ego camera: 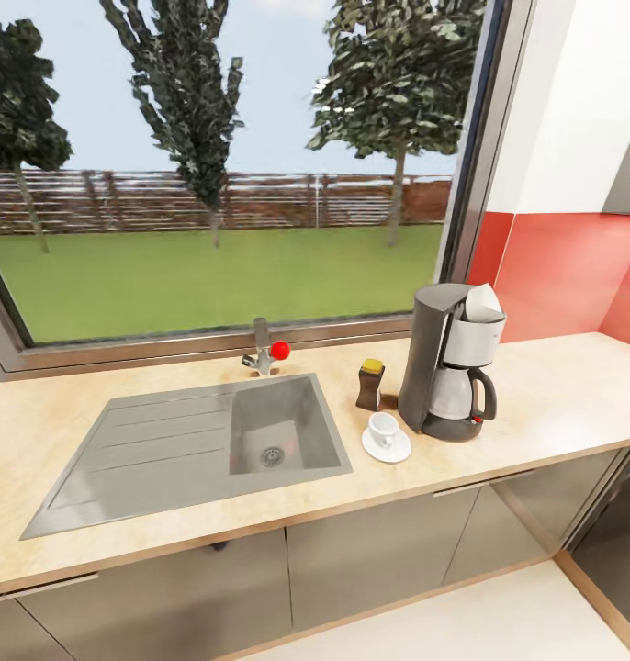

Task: Set up a coffee station on the kitchen countertop: keep the coffee maker on the countertop, move the bottle of coffee from the kitchen shelf to the counter next to the coffee maker, place a paper coffee filter on top of the coffee maker, put the saucer next to the coffee maker with the coffee cup on the saucer, and place the electric kettle next to the coffee maker.

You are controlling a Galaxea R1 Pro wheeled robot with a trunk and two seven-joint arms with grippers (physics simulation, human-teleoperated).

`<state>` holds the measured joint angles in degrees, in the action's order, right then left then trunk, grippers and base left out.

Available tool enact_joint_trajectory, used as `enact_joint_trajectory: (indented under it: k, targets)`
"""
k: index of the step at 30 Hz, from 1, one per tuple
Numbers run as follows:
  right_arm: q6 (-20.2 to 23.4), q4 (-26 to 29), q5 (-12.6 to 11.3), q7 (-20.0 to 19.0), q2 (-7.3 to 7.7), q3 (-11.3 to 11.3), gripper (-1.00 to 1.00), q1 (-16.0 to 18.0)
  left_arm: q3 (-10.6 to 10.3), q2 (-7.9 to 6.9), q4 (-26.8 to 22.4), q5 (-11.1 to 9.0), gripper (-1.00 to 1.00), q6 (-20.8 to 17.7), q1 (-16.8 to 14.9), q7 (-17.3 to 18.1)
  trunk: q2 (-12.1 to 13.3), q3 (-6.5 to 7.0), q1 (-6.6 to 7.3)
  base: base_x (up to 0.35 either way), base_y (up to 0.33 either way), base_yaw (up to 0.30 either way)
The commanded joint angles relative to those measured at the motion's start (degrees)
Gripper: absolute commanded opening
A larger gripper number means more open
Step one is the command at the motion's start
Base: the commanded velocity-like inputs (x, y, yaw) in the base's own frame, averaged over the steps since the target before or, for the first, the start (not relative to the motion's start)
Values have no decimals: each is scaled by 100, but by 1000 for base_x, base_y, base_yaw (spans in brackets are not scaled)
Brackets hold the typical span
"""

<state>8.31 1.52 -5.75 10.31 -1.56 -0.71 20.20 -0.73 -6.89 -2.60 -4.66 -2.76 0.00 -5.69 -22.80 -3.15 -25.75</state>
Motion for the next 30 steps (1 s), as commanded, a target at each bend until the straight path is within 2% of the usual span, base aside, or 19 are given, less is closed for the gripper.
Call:
enact_joint_trajectory:
  k: [1,2,7,11,15,19,24,25,30]
  targets:
    - [135,14,-58,-18,-2,-15,100,2,-12,1,-14,-46,100,-28,0,-11,-12,-12,-3,0,0,0]
    - [442,14,-58,-112,-5,-11,100,2,-14,0,-10,-40,100,-28,3,-11,-12,-12,-3,0,0,0]
    - [1037,8,-58,-174,-26,-6,100,2,-22,-5,3,-43,100,-39,9,-6,-12,-12,-3,0,0,0]
    - [1204,-2,-46,-164,-44,-8,100,2,-20,-6,0,-44,100,-48,3,-12,-12,-12,-3,0,0,0]
    - [1173,-9,-25,-135,-61,-15,100,-64,-15,-6,1,-44,100,-49,2,-22,-12,-12,-3,0,0,0]
    - [851,-4,-29,-135,-66,-10,100,-144,-14,-13,4,-44,100,-7,8,-18,-12,-12,-3,0,0,0]
    - [127,-3,-33,-135,-46,-8,100,-165,-5,-21,5,-47,100,43,9,-19,-12,-12,-3,0,0,0]
    - [-231,7,-38,-135,-50,-8,100,-167,16,-22,5,-77,100,52,9,-20,-12,-12,-3,0,0,0]
    - [-949,8,-40,-135,-58,-15,100,-165,27,-16,5,-102,100,64,9,-14,-12,-12,-3,0,0,0]
